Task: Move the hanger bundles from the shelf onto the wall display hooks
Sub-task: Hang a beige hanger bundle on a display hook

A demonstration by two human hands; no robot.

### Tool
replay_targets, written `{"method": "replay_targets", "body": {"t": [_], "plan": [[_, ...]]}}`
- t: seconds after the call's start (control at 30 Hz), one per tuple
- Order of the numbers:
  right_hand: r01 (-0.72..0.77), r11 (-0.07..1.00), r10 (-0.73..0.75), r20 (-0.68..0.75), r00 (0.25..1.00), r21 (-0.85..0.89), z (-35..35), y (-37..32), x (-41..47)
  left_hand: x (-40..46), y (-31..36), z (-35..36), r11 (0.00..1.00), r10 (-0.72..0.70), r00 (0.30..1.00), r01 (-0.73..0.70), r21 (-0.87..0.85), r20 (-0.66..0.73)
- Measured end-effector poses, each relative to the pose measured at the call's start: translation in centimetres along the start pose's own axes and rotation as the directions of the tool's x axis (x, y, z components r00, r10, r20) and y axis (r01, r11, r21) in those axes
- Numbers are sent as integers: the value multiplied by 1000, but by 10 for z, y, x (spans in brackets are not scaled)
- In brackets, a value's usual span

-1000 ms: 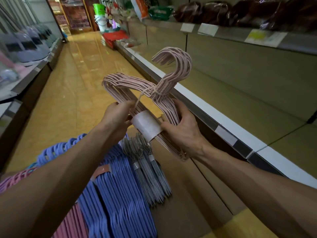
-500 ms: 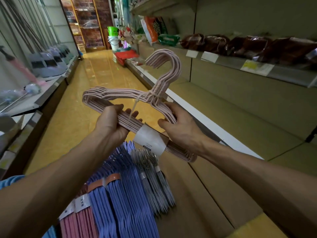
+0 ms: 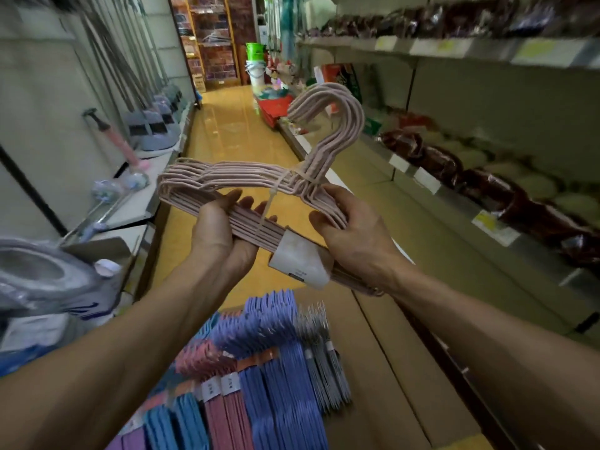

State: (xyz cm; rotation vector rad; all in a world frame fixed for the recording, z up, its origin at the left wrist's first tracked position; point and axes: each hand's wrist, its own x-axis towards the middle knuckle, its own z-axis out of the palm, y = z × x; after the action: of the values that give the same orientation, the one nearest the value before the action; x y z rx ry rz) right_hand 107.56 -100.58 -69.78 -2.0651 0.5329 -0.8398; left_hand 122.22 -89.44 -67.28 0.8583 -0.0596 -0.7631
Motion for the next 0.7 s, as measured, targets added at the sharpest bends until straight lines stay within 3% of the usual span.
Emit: {"method": "replay_targets", "body": {"t": [0.43,0.7], "plan": [[17,1000,-18,94,995,19,-140,-333,134,-121,295,224,1000,5,996,-7,-28,-93],[50,998,-53,110,992,32,-229,-522,199,-198,448,355,995,65,998,-67,-79,-25]]}}
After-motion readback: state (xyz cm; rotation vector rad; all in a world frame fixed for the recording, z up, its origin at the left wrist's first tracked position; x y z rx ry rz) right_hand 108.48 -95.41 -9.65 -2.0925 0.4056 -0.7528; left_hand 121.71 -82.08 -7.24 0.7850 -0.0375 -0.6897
